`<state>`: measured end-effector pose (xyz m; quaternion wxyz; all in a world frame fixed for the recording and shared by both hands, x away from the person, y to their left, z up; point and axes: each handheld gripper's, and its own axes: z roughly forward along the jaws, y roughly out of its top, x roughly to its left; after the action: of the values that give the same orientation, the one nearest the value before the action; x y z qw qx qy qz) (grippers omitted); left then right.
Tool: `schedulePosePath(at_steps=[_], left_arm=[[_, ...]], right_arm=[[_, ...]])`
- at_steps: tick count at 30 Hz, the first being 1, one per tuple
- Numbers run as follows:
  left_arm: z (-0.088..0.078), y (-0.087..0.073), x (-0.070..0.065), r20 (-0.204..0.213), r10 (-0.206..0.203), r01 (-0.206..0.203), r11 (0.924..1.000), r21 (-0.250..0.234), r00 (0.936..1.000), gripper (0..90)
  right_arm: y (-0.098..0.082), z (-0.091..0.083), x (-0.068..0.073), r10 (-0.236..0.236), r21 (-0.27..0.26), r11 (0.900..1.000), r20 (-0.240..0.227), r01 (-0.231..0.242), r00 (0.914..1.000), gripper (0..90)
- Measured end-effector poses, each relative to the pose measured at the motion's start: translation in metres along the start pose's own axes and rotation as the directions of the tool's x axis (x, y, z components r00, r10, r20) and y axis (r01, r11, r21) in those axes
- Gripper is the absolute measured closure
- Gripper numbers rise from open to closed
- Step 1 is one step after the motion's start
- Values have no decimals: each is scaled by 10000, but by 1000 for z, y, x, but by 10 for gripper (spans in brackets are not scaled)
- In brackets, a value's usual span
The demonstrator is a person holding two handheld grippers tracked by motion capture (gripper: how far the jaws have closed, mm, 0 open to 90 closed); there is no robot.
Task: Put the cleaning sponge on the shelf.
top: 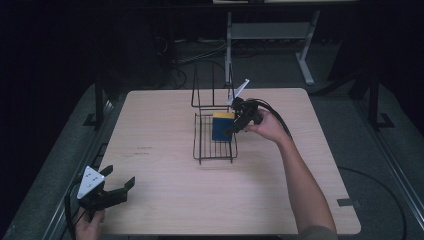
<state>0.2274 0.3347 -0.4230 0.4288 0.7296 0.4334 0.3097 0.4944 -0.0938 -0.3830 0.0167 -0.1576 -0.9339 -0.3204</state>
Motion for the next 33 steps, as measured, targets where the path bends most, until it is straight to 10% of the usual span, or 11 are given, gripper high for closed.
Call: schedulePosePath(at_steps=[33], left_arm=[[1,1,-1,4,64,-64,10000,28,10000,139]], right_arm=[[-22,-20,4,358,-50,9994,337,-356,9988,226]])
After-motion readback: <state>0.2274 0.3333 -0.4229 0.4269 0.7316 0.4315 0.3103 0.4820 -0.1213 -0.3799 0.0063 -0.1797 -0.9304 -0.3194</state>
